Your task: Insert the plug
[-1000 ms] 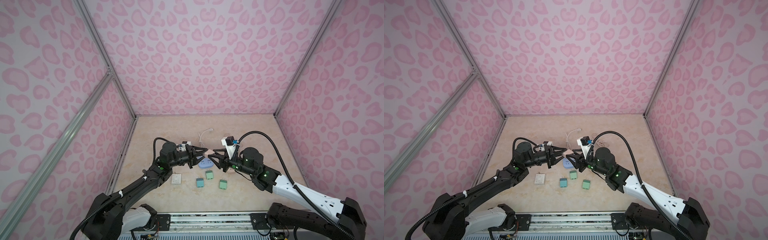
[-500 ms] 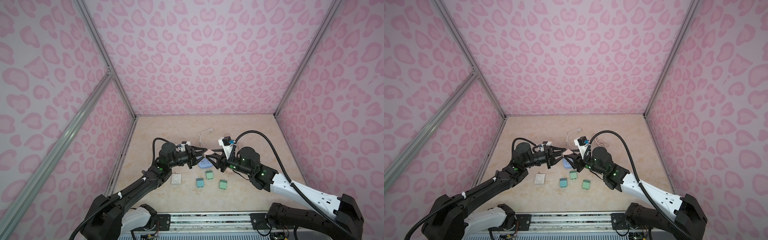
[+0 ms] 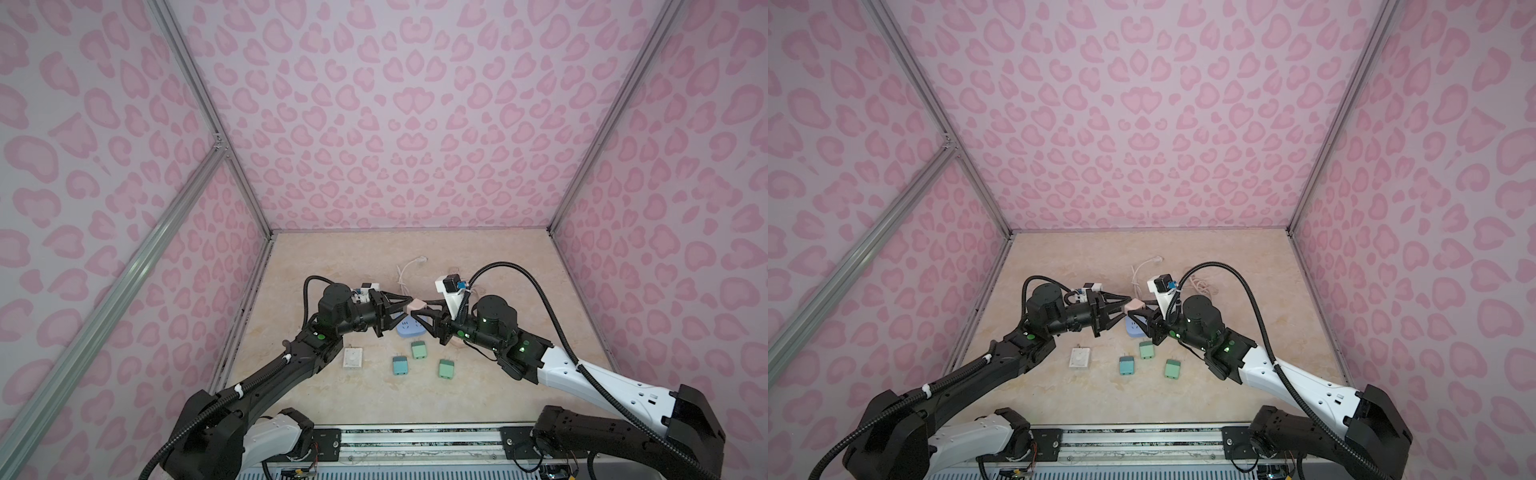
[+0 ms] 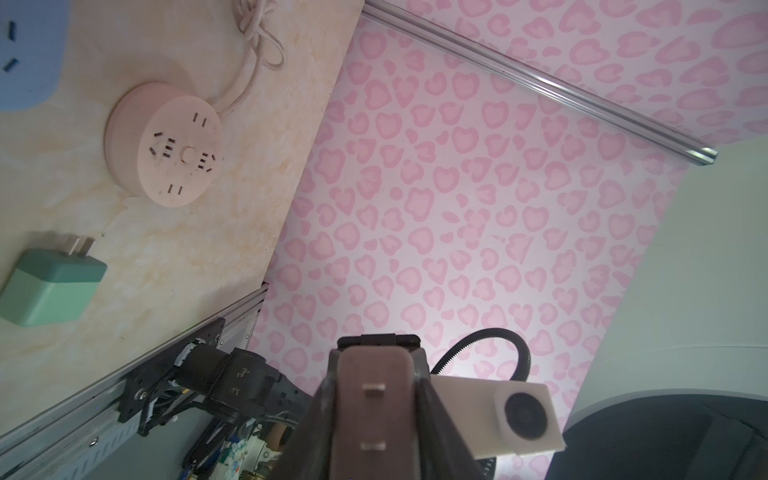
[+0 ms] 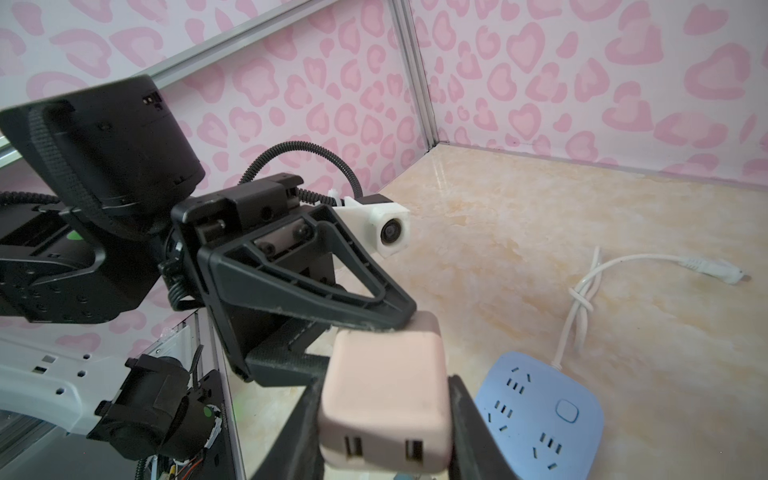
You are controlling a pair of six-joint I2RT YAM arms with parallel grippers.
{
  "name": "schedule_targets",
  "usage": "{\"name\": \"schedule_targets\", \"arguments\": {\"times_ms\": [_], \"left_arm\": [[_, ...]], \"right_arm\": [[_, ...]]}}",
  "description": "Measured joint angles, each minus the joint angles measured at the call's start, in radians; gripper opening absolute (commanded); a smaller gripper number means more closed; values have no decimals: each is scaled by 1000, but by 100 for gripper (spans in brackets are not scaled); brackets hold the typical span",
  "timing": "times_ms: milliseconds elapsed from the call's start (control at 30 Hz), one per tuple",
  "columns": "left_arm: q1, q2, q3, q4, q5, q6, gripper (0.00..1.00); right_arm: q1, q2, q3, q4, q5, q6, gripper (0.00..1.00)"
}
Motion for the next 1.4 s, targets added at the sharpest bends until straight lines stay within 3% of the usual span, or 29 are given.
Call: {"name": "schedule_targets", "arguments": {"times_ms": [100, 267, 467, 667, 867, 1067, 1267, 1400], "left_arm": [[52, -31, 102, -263, -31, 165, 83], [134, -39, 317, -717, -234, 524, 83], [139, 45, 414, -986, -483, 784, 76], [33, 201, 505, -1082, -710, 945, 78], [-140, 188, 476, -1061, -939, 1075, 81], [-164, 52, 394, -998, -984, 1129, 81], [-166, 112, 502, -1017, -941, 1143, 78], [-166, 113, 467, -995, -913, 1124, 82]], "right_arm": [[-2, 0, 15, -39, 31, 26, 0], [-2, -13, 87, -204, 99, 99, 0], [-5, 44, 324, -566, 196, 176, 0], [-18, 56, 454, -875, 299, 209, 0], [-81, 79, 531, -1059, 347, 222, 0], [-196, 122, 582, -1193, 310, 188, 0], [-224, 192, 689, -1314, 298, 143, 0], [-246, 206, 721, -1364, 307, 127, 0]]}}
